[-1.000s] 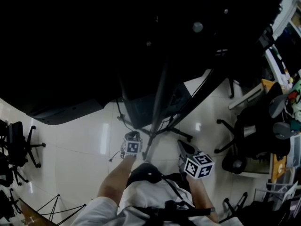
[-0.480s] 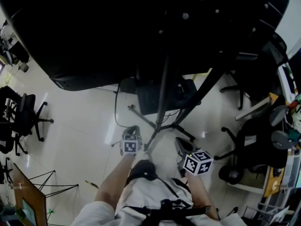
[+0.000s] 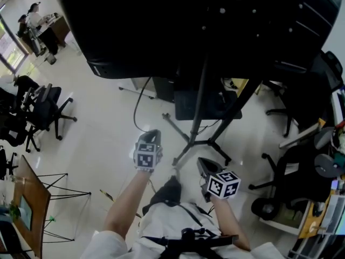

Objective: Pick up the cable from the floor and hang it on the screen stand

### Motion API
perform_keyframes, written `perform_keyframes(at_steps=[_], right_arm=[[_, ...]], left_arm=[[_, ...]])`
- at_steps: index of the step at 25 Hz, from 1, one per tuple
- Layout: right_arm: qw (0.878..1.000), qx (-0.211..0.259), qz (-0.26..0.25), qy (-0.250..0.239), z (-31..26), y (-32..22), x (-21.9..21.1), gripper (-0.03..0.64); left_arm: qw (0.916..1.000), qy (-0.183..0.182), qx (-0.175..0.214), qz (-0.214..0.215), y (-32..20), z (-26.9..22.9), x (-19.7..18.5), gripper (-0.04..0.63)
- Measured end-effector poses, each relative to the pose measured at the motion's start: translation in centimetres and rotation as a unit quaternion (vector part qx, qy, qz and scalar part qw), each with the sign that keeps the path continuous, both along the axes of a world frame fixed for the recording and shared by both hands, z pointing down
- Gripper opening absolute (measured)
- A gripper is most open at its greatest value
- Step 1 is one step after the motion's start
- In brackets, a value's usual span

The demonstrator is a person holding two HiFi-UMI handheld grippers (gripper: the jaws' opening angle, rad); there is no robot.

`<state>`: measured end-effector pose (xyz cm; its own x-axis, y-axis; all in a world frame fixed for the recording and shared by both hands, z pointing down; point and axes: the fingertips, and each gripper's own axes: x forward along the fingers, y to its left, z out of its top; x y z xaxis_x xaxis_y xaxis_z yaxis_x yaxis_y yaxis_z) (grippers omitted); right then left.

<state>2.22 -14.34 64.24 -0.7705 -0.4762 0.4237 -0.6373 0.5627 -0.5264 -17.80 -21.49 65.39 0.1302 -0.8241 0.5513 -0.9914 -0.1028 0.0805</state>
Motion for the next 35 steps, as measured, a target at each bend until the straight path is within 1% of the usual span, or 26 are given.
perform_keyframes(at_steps=[3, 6, 8, 11, 14, 19, 23, 26, 32, 35], right_arm=[[1.0, 0.008, -0.026, -0.001, 0.0, 2.1, -0.6, 0.014], [0.999, 0.015, -0.04, -0.004, -0.1, 3.3, -0.5, 0.014], [0.999, 0.019, -0.04, -0.005, -0.4, 3.8, -0.3, 0.014], [0.999, 0.029, -0.044, -0.003, -1.2, 4.5, -0.3, 0.014], [0.998, 0.034, -0.047, 0.003, -1.2, 4.7, 0.3, 0.014], [0.999, 0.035, -0.024, 0.008, -1.2, 4.6, 1.8, 0.014], [0.999, 0.037, 0.0, 0.005, -1.6, 4.3, 2.9, 0.014], [0.999, 0.039, 0.014, 0.007, -1.7, 4.2, 3.7, 0.014], [0.997, 0.053, 0.029, 0.037, -0.7, 2.6, 4.4, 0.028], [0.996, 0.064, 0.036, 0.048, -0.6, 1.3, 4.1, 0.076]], left_arm=[[0.9997, -0.013, 0.017, -0.008, 1.5, -3.5, -1.0, 0.018], [0.9989, -0.022, 0.038, -0.019, 2.4, -7.0, -1.9, 0.018], [0.998, -0.023, 0.054, -0.024, 2.8, -9.3, -2.2, 0.018], [0.9955, -0.021, 0.089, -0.026, 3.0, -12.9, -2.5, 0.018], [0.9932, -0.014, 0.114, -0.02, 2.7, -15.8, -1.5, 0.018], [0.9867, -0.01, 0.161, 0.025, 1.8, -21.4, 1.9, 0.018], [0.9759, -0.006, 0.206, 0.071, 0.9, -26.8, 5.2, 0.02], [0.967, -0.001, 0.231, 0.107, 0.4, -30.1, 8.1, 0.02], [0.953, -0.013, 0.25, 0.17, 0.2, -35.0, 12.9, 0.019], [0.9462, -0.009, 0.258, 0.195, 0.5, -37.1, 14.3, 0.019]])
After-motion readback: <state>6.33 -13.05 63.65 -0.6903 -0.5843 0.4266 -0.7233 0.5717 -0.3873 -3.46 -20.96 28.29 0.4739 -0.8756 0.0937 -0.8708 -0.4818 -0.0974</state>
